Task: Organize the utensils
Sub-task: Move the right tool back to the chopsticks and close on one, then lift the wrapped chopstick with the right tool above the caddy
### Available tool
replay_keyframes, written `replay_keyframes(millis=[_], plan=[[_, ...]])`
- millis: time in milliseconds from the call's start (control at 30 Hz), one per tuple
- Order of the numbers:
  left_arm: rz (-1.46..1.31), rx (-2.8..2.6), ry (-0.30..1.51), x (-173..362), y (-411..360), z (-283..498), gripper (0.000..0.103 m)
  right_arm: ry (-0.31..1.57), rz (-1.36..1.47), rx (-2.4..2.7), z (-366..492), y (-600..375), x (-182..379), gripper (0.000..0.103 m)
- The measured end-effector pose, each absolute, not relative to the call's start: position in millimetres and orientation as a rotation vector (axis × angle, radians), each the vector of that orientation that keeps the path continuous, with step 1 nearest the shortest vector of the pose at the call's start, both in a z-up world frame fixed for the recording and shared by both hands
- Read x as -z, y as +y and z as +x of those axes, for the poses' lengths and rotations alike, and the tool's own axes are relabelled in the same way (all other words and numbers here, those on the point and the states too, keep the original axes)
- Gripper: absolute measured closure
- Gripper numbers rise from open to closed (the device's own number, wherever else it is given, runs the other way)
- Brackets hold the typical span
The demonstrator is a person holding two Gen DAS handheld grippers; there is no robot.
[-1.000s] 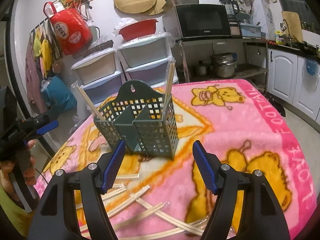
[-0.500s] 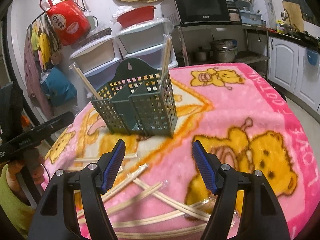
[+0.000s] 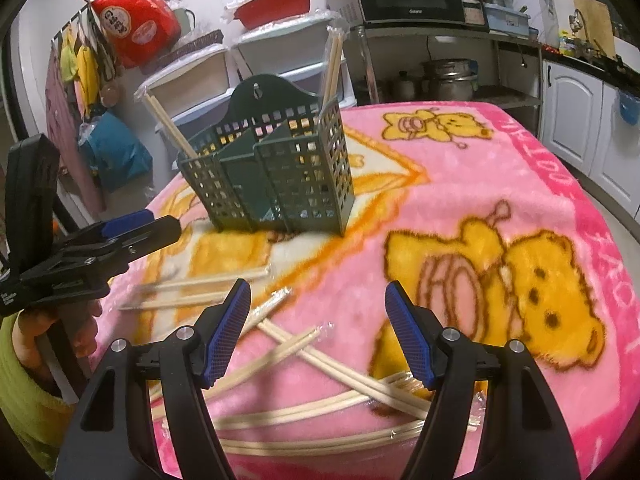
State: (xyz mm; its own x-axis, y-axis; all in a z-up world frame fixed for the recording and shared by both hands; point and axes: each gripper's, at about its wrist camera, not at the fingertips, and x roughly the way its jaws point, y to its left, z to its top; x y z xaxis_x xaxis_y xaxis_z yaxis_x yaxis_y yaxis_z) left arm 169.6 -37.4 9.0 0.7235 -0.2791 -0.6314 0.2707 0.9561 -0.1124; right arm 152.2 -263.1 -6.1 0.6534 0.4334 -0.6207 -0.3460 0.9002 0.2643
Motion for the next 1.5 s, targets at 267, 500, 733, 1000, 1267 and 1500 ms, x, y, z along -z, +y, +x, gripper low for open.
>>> replay_keyframes(millis=[267,500,733,1000,1267,1500], plan=[[0.073,0.341,0.785,6.7,-49.5,183.2,0.026,0.822,0.164,-0.498,157.6,-260.4,22.7,0.037],[0.146,0.385,0.870,22.1,-62.8,197.6,0.044,0.888,0.197,-0.520,166.1,-258.9,35.9,0.048],[0.200,0.417,0.910,30.4,-75.0,205.7,0.045,0.937,0.210,-0.513,174.5,-257.9,46.7,0.054],[0.234,0.421,0.960,45.3,-81.1,215.3,0.057,0.950,0.197,-0.508,177.1,-251.7,50.5,0.074],[0.256,0.462,0.968,51.3,-96.2,220.4,0.069,0.919,0.225,-0.503,177.6,-254.6,47.4,0.094],[0.272,0.462,0.971,53.8,-104.6,227.1,0.081,0.872,0.235,-0.490,176.1,-260.6,36.9,0.096]])
